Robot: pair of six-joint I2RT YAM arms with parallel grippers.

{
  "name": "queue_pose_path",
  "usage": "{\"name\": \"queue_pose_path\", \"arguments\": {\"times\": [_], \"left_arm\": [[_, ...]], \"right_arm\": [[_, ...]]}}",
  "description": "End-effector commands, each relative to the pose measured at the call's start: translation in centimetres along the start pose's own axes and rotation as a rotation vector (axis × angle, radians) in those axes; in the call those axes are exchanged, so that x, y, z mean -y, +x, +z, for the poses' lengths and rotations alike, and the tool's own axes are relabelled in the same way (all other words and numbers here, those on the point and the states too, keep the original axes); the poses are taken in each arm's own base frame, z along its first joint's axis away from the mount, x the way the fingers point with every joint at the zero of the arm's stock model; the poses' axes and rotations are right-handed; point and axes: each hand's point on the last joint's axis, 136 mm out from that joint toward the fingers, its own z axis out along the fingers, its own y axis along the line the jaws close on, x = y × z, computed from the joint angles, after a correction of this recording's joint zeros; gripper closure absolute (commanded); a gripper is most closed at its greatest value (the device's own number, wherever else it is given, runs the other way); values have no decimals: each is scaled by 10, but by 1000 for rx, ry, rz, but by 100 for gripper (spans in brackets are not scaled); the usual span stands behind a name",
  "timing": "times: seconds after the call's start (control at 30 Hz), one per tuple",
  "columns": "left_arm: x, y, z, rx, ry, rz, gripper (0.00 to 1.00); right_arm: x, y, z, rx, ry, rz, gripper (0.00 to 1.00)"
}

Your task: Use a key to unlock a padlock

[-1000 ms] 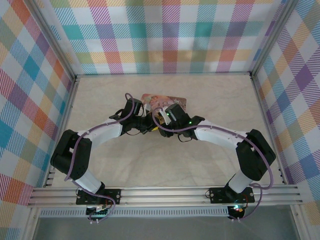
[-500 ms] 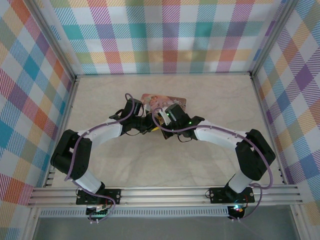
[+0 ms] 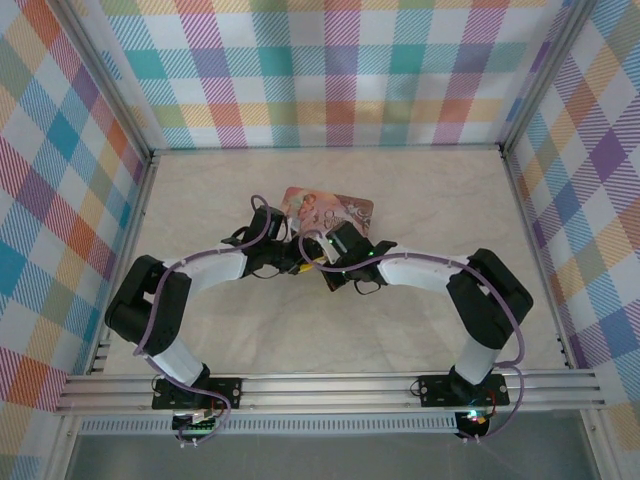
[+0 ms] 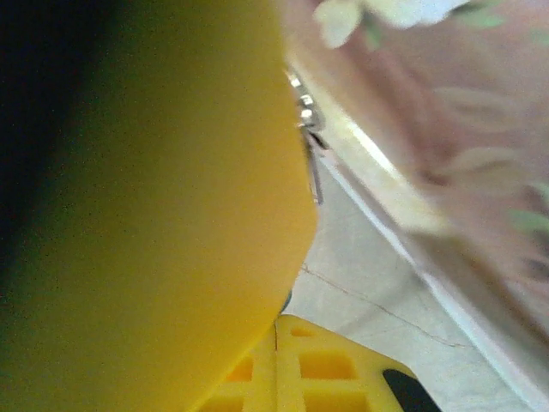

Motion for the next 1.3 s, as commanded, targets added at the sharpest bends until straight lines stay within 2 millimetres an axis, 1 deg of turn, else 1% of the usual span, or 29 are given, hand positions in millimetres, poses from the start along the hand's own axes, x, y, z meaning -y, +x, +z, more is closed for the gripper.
{"name": "queue_pose_path", "arguments": {"times": [0.0, 0.1, 0.23, 0.33, 0.5, 0.67, 0.83, 0.87, 0.97, 1.03, 1.17, 1.27], "left_arm": [[-10, -2, 1, 20, -12, -7, 59], [-16, -3, -10, 53, -34, -14, 58], [-16, -12, -33, 125, -58, -1, 54], [-16, -22, -52, 185, -88, 13, 54], [-19, -45, -86, 315, -165, 49, 49], [-28, -67, -103, 400, -268, 67, 48], [-39, -88, -110, 463, -348, 75, 47], [-41, -93, -111, 475, -361, 68, 44], [-45, -105, -106, 482, -373, 61, 42], [-48, -110, -99, 469, -386, 65, 45], [-52, -115, -85, 429, -377, 56, 56], [-55, -114, -82, 423, -377, 52, 59]], "right_arm": [[-2, 9, 6, -34, -14, -21, 100], [-5, 11, 6, -35, -30, -23, 100], [-5, 9, 4, -35, -28, -38, 100], [-5, 7, 3, -29, -26, -44, 100], [-3, 8, 3, -32, -15, -58, 100], [-5, 6, 1, -19, -27, -62, 100], [-7, 5, 0, -12, -36, -71, 100], [-8, 4, -1, -11, -38, -74, 100], [-7, 4, -1, -14, -36, -87, 100], [-8, 3, -2, -12, -36, -100, 100], [-4, 2, -2, -14, -14, -133, 100], [-2, 1, -3, -19, 3, -155, 100]]}}
